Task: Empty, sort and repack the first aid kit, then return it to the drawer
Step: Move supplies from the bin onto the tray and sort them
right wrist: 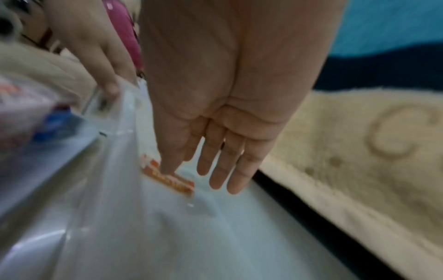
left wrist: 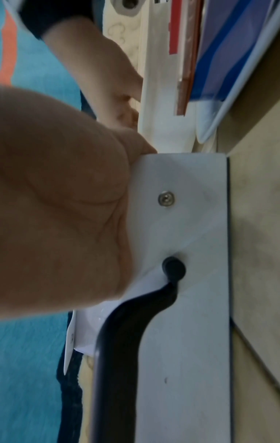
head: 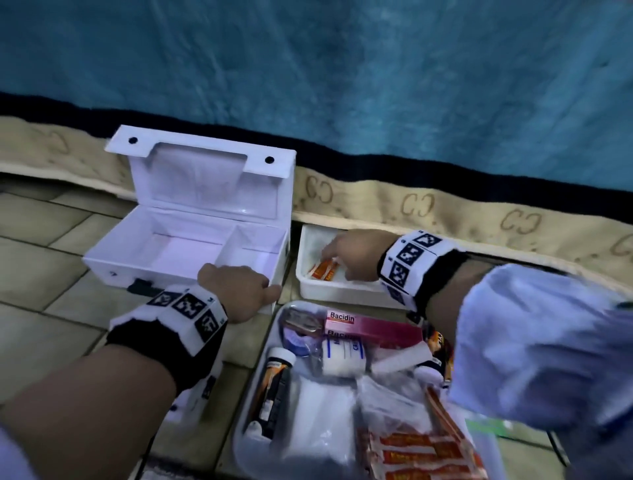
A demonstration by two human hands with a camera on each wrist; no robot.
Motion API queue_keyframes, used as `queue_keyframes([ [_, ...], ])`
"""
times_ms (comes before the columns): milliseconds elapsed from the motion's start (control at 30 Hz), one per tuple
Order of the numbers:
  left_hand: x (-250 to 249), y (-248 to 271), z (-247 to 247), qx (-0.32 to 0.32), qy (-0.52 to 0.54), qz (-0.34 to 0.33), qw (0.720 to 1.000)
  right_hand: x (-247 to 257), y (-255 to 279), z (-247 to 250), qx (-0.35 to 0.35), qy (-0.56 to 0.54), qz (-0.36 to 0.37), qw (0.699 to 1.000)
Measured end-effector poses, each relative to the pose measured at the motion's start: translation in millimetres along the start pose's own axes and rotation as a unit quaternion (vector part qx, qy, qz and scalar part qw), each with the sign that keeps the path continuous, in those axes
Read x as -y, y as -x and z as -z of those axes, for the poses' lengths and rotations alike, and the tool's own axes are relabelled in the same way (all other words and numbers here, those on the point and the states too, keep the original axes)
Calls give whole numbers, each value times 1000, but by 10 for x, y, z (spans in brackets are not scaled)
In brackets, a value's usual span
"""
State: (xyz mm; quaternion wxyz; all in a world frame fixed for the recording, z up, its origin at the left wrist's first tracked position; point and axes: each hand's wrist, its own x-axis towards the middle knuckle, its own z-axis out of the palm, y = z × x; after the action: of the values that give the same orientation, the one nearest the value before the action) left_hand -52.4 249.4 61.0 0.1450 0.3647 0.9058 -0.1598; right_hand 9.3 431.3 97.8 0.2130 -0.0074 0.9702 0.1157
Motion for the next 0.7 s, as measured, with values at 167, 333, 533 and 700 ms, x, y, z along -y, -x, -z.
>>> queue_keyframes([
  [167,8,-13,10,2,-27,-8,1000,91,-189,-114,3,-6,27,1000],
  [333,6,-22,12,7,-35,-11,999,85,-259,-198,0,3,16,1000],
  [533,3,-17,5,10,-29,-9,999,9,-244,-231,-10,7,-21,1000],
  [700,10,-32,-20,-1,14,3,1000,-104,48,78,-108,-96,-60,988],
])
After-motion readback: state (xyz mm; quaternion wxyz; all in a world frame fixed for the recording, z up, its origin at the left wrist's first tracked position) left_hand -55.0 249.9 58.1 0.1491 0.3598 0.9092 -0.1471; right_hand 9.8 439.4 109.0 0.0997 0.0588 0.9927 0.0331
